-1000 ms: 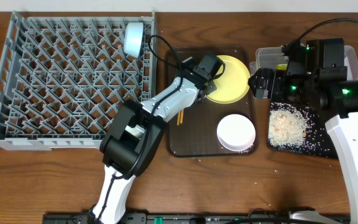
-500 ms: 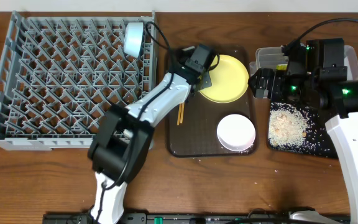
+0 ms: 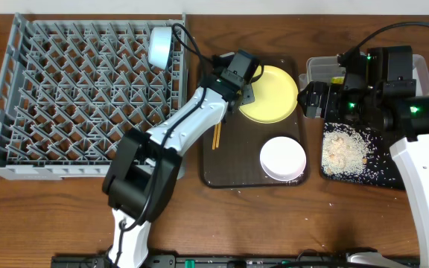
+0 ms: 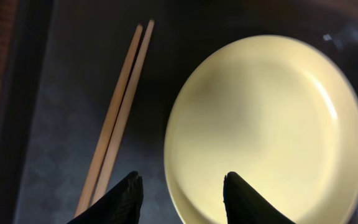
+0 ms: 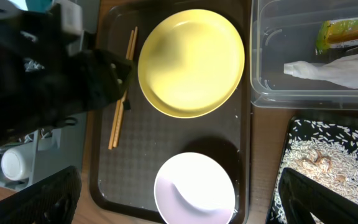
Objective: Sort waste into correct bins and load items into the dishwasher
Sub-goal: 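Grasp yellow plate rim with left gripper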
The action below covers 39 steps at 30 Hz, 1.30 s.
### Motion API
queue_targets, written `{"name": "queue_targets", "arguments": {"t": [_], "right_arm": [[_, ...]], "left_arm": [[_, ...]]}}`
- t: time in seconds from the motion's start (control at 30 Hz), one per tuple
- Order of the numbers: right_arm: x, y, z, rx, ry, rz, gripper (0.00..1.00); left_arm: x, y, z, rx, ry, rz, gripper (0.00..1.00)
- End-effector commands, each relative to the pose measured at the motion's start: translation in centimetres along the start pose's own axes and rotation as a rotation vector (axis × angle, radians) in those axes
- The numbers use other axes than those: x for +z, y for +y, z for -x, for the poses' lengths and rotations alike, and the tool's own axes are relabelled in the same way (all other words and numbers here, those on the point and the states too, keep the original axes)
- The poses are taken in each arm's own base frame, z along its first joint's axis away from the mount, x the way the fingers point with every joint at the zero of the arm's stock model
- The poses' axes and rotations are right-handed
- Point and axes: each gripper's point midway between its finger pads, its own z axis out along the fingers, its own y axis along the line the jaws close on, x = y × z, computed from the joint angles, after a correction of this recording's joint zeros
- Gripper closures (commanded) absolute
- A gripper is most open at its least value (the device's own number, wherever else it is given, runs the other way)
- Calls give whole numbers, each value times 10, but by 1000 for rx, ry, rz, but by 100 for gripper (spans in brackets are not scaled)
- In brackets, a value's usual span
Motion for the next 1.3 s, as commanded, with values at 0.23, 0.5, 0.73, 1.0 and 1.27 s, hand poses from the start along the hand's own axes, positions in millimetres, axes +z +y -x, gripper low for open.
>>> {"name": "queue_targets", "arguments": {"t": [0.23, 0.5, 0.73, 1.0, 1.27], "right_arm": [[-1, -2, 2, -9, -5, -5, 1], [-1, -2, 2, -9, -5, -5, 1], [-1, -2, 2, -9, -5, -5, 1], [-1, -2, 2, -9, -5, -5, 1], [-1, -2, 2, -9, -5, -5, 1]], "left_arm": [[41, 15, -21, -4, 44, 60, 57], [55, 21, -31, -72, 65, 84, 57], [69, 8, -44, -97, 129, 5, 64], [69, 8, -43, -99, 132, -2, 92], [61, 26, -11, -129, 93, -5, 93]]}}
